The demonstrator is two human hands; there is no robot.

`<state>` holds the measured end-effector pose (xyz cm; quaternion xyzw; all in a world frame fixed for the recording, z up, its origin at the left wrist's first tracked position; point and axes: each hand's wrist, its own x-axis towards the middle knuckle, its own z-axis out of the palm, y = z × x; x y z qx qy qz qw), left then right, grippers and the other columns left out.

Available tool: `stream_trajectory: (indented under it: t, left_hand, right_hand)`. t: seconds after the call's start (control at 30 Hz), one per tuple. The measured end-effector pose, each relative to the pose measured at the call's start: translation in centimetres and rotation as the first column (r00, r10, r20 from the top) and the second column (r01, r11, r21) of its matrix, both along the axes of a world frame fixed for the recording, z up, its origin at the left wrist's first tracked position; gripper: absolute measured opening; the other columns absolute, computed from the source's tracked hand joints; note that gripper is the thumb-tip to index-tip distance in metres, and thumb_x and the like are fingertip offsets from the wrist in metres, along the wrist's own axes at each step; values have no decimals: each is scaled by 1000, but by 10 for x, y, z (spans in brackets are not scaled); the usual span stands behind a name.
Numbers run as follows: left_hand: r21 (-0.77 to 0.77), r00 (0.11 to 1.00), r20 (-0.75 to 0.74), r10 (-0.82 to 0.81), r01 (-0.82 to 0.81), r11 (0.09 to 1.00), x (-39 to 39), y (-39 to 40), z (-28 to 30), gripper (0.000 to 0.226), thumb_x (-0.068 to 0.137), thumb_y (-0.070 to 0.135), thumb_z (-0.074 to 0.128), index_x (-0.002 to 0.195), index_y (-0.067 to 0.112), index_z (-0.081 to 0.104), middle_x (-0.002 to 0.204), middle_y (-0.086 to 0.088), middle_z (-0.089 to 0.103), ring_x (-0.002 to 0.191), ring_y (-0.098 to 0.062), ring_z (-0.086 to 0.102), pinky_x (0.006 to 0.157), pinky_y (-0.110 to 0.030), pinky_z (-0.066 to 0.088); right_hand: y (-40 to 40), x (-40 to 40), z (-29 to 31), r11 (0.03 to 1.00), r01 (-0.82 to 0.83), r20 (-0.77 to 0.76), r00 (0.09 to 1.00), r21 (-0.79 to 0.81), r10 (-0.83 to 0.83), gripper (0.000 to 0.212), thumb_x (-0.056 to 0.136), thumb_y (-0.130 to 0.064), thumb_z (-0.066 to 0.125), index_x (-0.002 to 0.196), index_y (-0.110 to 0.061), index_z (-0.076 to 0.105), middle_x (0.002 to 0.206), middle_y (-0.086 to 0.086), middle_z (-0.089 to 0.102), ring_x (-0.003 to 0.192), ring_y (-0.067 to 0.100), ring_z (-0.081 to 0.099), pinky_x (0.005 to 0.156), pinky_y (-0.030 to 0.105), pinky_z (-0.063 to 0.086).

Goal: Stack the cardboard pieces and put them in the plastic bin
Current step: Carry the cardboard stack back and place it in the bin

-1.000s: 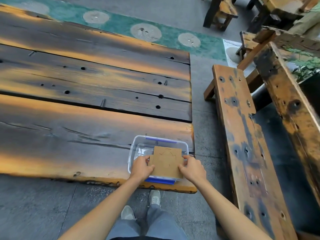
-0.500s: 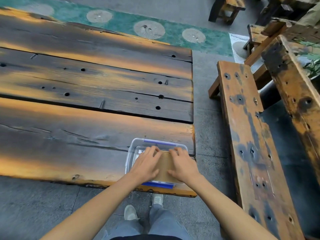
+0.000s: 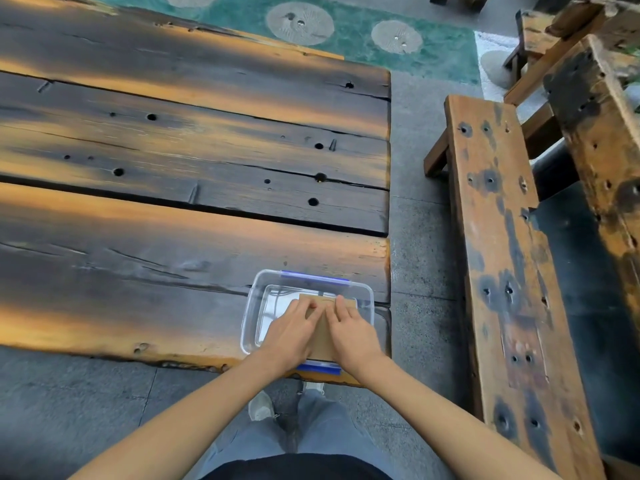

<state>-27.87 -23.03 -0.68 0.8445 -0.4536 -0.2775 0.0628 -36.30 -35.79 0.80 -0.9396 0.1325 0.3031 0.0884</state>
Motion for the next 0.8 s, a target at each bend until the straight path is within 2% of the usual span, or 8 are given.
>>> stream_trajectory:
  t: [0.17, 0.3, 0.43, 0.53, 0.67, 0.8]
  left_hand:
    - [65, 1000, 21, 2, -3, 998, 4, -12, -1, 70, 78, 13, 70, 141, 16, 40, 141, -2, 37, 131, -22, 36, 78, -38, 54]
    - [103, 999, 35, 3, -7, 995, 3, -19, -1, 64, 80, 12, 67, 139, 15, 41, 139, -4, 38, 131, -23, 36, 74, -38, 55]
    - [91, 999, 52, 8, -13, 996, 2, -18, -2, 61, 82, 11, 64, 139, 15, 42, 138, -3, 39, 129, -22, 37, 67, -34, 49]
    - [76, 997, 74, 3, -9, 997, 1, -18, -3, 61, 83, 11, 63, 139, 16, 43, 139, -2, 40, 130, -20, 37, 69, -31, 48]
    - [98, 995, 104, -3, -7, 995, 4, -19, 2, 59, 80, 13, 71, 134, 16, 47, 135, -1, 44, 128, -20, 42, 76, -34, 51]
    - [111, 990, 127, -56, 42, 993, 3, -20, 7, 50, 83, 14, 67, 129, 11, 49, 131, -5, 46, 127, -24, 43, 83, -37, 53]
  right_hand:
    - [1, 6, -7, 1000, 5, 1, 1000, -18, -5, 79, 97, -2, 57, 159, 0, 9, 169, 23, 8, 153, 35, 21, 109, 42, 45]
    - [10, 15, -14, 998, -10, -6, 1000, -67, 9, 62, 104, -5, 44, 157, 6, 14, 165, 30, 16, 147, 39, 31, 109, 40, 43]
    - [14, 19, -19, 996, 8, -14, 1000, -84, -10, 55, 104, -3, 42, 155, 6, 24, 162, 32, 22, 141, 38, 39, 97, 41, 52]
    - [10, 17, -16, 996, -18, -26, 1000, -88, 15, 63, 100, -3, 50, 156, 4, 22, 164, 30, 22, 142, 38, 39, 97, 39, 50]
    - [0, 11, -9, 995, -43, -28, 999, -88, 41, 77, 90, -4, 66, 155, -1, 25, 165, 22, 24, 143, 34, 38, 93, 39, 52]
    - [-8, 2, -3, 998, -47, -10, 999, -47, 47, 87, 88, -16, 74, 157, -10, 22, 168, 13, 18, 147, 30, 29, 97, 43, 53]
